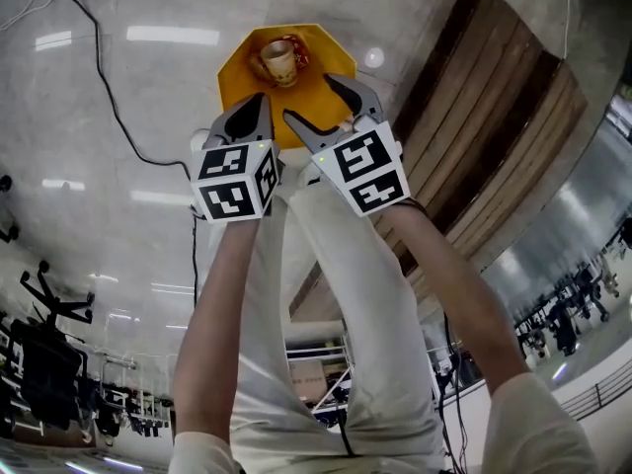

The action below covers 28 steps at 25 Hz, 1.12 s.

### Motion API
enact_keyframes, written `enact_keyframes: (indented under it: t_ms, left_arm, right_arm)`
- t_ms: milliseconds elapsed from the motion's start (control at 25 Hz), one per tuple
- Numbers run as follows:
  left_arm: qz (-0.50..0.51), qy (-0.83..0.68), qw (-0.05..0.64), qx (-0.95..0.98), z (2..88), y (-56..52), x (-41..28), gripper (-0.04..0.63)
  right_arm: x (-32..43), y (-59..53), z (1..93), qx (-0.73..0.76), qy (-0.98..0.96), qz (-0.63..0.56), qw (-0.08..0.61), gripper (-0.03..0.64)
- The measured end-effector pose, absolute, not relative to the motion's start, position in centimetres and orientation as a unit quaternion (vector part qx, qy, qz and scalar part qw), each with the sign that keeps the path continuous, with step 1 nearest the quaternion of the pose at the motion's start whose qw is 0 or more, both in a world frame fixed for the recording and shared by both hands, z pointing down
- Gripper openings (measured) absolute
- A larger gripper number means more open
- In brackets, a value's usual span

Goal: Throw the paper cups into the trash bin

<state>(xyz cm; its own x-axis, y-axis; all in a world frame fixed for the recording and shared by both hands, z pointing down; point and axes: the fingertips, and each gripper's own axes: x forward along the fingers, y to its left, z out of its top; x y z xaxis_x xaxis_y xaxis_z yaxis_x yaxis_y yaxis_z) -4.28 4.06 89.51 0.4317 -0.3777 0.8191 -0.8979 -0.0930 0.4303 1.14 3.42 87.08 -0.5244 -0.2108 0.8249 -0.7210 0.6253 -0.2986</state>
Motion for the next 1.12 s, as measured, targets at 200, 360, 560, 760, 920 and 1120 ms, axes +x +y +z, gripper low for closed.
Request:
enact_keyframes:
  t_ms: [200,360,560,760,920,1120]
  left_arm:
    - [0.259,-0.452,0.483,0.704,83.8,3.6,-3.9,0.006]
    - [0.245,-0.442,0.475,0.72,76.8,2.8,-3.3,0.006]
    - [0.218,-0.44,0.461,0.739,67.0,1.1,-2.3,0.006]
    - [0.197,-0.429,0.45,0.758,57.8,0.9,-1.6,0.006]
    - [0.193,-0.418,0.443,0.769,51.0,2.3,-1.4,0.006]
    - [0.185,-0.409,0.428,0.785,42.1,4.0,-1.9,0.006]
  right_arm:
    - [1.2,3.8,82.0,0.279,-0.817,0.318,0.392,0.249]
    - [1.2,3.4,75.7,0.282,-0.827,0.304,0.381,0.133]
    - [1.7,2.0,66.7,0.293,-0.837,0.292,0.359,0.02]
    - [2.0,0.8,58.5,0.312,-0.837,0.298,0.335,0.009]
    - [1.7,1.2,51.8,0.309,-0.844,0.302,0.316,0.008]
    - [1.2,2.4,42.8,0.293,-0.861,0.297,0.292,0.008]
